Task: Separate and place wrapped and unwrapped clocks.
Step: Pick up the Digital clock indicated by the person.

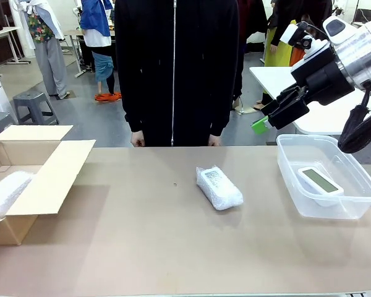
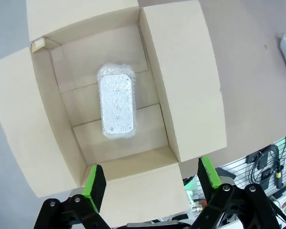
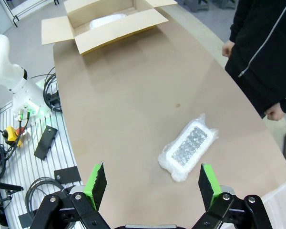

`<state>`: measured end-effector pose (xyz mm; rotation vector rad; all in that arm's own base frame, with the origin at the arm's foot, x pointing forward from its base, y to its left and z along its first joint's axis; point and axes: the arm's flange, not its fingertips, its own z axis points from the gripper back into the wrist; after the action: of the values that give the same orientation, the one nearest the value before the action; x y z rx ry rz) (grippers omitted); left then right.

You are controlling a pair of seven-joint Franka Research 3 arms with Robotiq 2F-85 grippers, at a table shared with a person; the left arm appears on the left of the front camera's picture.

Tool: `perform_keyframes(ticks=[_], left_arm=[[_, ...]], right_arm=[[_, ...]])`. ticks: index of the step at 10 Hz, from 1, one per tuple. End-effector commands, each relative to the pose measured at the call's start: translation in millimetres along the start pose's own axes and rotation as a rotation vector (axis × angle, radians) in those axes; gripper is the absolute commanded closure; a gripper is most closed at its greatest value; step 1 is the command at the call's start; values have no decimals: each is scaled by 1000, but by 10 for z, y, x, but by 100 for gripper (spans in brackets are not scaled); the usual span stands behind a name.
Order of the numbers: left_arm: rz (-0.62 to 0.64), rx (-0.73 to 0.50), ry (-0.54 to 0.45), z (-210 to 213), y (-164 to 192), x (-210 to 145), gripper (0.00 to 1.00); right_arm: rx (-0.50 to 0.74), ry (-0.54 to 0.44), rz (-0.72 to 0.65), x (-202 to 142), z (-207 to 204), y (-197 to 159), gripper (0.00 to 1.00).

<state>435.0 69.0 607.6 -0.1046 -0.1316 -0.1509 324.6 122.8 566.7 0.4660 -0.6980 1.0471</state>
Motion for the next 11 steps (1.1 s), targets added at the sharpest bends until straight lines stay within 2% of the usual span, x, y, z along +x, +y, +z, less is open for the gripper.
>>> perform_keyframes(ticks=[1, 8, 9, 10, 11], left_arm=[[-2, 18, -6, -13, 12, -5, 0], [0, 0, 0, 0, 0, 0, 0], [-99, 34, -40, 189, -251, 45, 0], [-214, 0, -78, 296, -584, 110, 0], [-343, -92, -99, 329, -936, 119, 0]], right_arm=[[14, -11, -1, -2, -13, -10, 0], [14, -11, -1, -2, -13, -10, 0], [14, -11, -1, -2, -13, -10, 0], [14, -11, -1, -2, -13, -10, 0], [14, -11, -1, -2, -13, -10, 0]])
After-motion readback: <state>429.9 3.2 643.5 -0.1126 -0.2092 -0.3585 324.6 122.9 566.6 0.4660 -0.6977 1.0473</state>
